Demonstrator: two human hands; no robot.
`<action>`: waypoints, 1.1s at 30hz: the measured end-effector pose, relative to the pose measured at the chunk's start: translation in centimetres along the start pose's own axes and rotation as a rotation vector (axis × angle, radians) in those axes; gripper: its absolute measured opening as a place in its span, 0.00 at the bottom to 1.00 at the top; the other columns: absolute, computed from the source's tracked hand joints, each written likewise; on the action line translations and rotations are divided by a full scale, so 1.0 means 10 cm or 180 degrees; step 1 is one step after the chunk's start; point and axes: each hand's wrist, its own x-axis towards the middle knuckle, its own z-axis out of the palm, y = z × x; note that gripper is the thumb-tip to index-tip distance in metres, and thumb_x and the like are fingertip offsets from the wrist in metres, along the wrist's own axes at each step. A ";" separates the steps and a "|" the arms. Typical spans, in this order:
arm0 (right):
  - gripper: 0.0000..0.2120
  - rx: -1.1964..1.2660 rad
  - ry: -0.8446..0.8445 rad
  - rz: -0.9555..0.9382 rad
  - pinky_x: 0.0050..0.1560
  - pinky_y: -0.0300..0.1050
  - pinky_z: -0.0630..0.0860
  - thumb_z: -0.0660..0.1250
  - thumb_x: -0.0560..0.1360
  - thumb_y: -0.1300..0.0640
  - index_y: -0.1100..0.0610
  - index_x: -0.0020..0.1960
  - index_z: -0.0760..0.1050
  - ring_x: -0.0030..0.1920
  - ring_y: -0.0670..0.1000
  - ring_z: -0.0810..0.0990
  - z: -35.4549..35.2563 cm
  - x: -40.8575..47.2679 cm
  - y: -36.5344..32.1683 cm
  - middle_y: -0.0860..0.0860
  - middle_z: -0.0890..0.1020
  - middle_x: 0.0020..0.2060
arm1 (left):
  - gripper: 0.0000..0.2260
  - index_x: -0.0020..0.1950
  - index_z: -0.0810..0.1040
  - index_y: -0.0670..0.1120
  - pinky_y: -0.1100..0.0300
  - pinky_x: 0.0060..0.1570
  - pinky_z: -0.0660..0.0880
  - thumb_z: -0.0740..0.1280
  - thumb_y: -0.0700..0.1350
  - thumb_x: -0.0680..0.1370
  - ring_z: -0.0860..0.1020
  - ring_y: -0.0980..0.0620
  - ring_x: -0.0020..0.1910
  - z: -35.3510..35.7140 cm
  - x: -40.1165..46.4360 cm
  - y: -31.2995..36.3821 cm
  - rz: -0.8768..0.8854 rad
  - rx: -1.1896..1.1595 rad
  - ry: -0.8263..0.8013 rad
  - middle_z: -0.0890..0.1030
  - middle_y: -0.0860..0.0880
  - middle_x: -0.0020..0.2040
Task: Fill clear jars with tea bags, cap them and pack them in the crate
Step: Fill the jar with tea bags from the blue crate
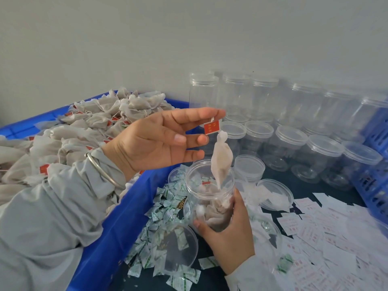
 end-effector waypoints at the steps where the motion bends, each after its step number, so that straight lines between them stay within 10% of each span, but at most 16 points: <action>1: 0.52 0.0011 0.0014 -0.0006 0.70 0.49 0.65 0.77 0.54 0.39 0.41 0.73 0.57 0.68 0.41 0.67 0.00 0.00 -0.01 0.40 0.69 0.66 | 0.22 0.67 0.74 0.40 0.53 0.56 0.73 0.65 0.32 0.73 0.77 0.51 0.52 0.00 0.00 0.00 -0.0030 0.0057 -0.0017 0.73 0.49 0.68; 20: 0.50 0.0090 0.0024 -0.0032 0.69 0.51 0.66 0.82 0.57 0.50 0.46 0.73 0.60 0.68 0.45 0.68 -0.01 -0.01 -0.02 0.43 0.71 0.66 | 0.19 0.64 0.76 0.38 0.57 0.49 0.70 0.65 0.33 0.72 0.73 0.53 0.45 -0.09 -0.04 0.02 -0.0050 -0.0032 -0.0002 0.77 0.46 0.65; 33: 0.50 0.0064 0.0037 -0.0140 0.67 0.50 0.69 0.77 0.54 0.39 0.44 0.72 0.61 0.66 0.44 0.70 0.01 -0.01 0.03 0.42 0.71 0.65 | 0.22 0.62 0.79 0.45 0.63 0.37 0.66 0.72 0.37 0.68 0.72 0.56 0.39 -0.08 -0.06 0.01 -0.0205 0.0055 0.0361 0.82 0.48 0.57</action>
